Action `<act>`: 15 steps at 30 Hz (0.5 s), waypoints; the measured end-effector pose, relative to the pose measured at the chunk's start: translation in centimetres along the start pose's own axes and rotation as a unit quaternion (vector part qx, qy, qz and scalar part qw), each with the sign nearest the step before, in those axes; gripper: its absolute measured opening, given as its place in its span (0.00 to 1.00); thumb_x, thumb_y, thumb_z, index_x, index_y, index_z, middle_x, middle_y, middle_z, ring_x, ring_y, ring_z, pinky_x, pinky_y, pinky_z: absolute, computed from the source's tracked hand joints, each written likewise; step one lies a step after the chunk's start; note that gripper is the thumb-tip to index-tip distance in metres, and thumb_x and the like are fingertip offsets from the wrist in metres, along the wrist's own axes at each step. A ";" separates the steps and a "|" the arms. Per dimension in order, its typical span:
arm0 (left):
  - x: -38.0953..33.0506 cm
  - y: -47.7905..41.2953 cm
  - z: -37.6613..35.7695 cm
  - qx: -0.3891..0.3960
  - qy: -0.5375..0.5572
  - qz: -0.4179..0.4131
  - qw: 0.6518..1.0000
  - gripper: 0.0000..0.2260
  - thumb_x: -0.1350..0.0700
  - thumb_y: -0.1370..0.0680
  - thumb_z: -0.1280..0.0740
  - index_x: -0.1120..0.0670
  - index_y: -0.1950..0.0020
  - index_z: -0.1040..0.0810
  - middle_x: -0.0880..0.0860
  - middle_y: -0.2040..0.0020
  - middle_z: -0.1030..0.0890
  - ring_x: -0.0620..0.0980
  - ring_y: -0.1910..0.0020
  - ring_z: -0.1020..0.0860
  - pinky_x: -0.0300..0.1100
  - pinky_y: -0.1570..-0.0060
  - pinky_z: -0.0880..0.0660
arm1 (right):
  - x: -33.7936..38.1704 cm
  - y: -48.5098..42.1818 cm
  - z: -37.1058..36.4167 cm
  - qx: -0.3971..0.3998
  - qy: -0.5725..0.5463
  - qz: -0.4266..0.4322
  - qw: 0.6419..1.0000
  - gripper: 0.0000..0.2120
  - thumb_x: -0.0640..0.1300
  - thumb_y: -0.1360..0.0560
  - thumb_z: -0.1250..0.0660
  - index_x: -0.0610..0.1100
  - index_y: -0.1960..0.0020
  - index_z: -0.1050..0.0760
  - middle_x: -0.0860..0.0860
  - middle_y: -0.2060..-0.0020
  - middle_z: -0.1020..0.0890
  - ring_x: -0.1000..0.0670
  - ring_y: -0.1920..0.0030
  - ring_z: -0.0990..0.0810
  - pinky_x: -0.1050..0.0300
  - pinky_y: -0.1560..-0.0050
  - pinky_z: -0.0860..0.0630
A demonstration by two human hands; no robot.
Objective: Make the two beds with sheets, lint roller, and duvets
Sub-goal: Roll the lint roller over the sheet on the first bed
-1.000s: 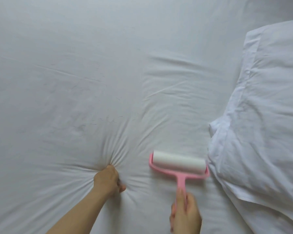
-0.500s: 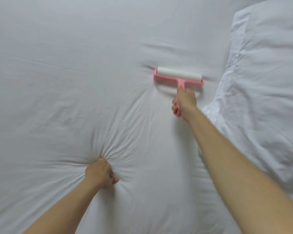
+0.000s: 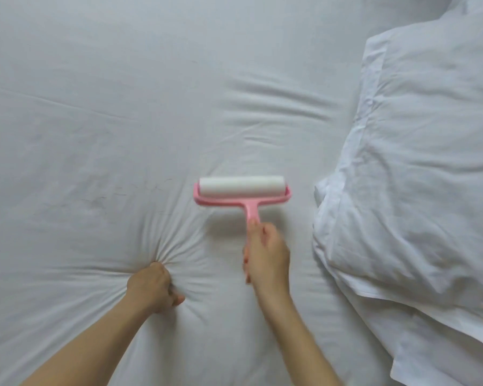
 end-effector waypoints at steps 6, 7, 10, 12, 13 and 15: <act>-0.1 0.0 -0.2 -0.006 -0.018 -0.008 1.000 0.29 0.37 0.25 0.38 0.56 0.33 0.32 0.52 0.40 0.29 0.51 0.36 0.27 0.41 0.42 0.31 | -7.8 8.6 -4.5 0.081 0.101 -0.160 0.979 0.16 0.60 0.24 0.43 0.52 0.65 0.36 0.48 0.72 0.25 0.42 0.65 0.25 0.48 0.59 0.23; -0.1 -0.2 -0.2 -0.008 -0.021 -0.016 1.000 0.30 0.36 0.25 0.40 0.57 0.32 0.33 0.53 0.37 0.30 0.51 0.35 0.28 0.41 0.40 0.31 | -6.8 6.9 -5.2 0.092 0.095 -0.149 0.980 0.16 0.61 0.24 0.45 0.53 0.64 0.36 0.47 0.70 0.25 0.40 0.64 0.23 0.47 0.59 0.22; -0.1 -0.6 -0.1 -0.008 -0.040 -0.031 0.999 0.31 0.35 0.24 0.41 0.56 0.30 0.34 0.53 0.33 0.33 0.50 0.33 0.30 0.42 0.38 0.32 | -1.8 -0.3 -7.3 0.088 0.054 -0.094 0.990 0.16 0.65 0.31 0.49 0.55 0.62 0.33 0.43 0.66 0.23 0.37 0.62 0.21 0.44 0.64 0.22; -0.2 -0.6 -0.4 0.000 -0.054 -0.036 0.998 0.32 0.34 0.25 0.41 0.56 0.29 0.34 0.53 0.33 0.33 0.50 0.33 0.30 0.43 0.38 0.32 | 2.2 -5.7 -8.7 0.088 0.014 -0.075 0.993 0.15 0.60 0.25 0.47 0.51 0.59 0.32 0.41 0.63 0.23 0.41 0.67 0.23 0.54 0.74 0.27; -0.3 -0.6 -0.5 0.001 -0.057 -0.037 0.998 0.32 0.34 0.25 0.41 0.56 0.29 0.34 0.53 0.33 0.33 0.50 0.33 0.30 0.43 0.38 0.32 | 4.4 -8.3 -9.3 0.088 0.003 -0.070 0.994 0.15 0.57 0.22 0.47 0.47 0.55 0.31 0.42 0.61 0.22 0.44 0.70 0.25 0.60 0.77 0.31; -0.4 -0.6 -0.7 -0.003 -0.058 -0.039 0.998 0.32 0.35 0.25 0.40 0.56 0.30 0.34 0.53 0.33 0.32 0.51 0.33 0.29 0.43 0.38 0.32 | 9.2 -13.2 -9.9 0.084 -0.006 -0.056 0.995 0.17 0.56 0.21 0.48 0.44 0.50 0.30 0.42 0.60 0.21 0.46 0.72 0.25 0.63 0.78 0.33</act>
Point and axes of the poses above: each hand's wrist, its own y-axis away from the middle knuckle, its own z-axis out of the back of the hand, x = y × z, the point moved 8 cm from there along -y, towards the middle knuckle
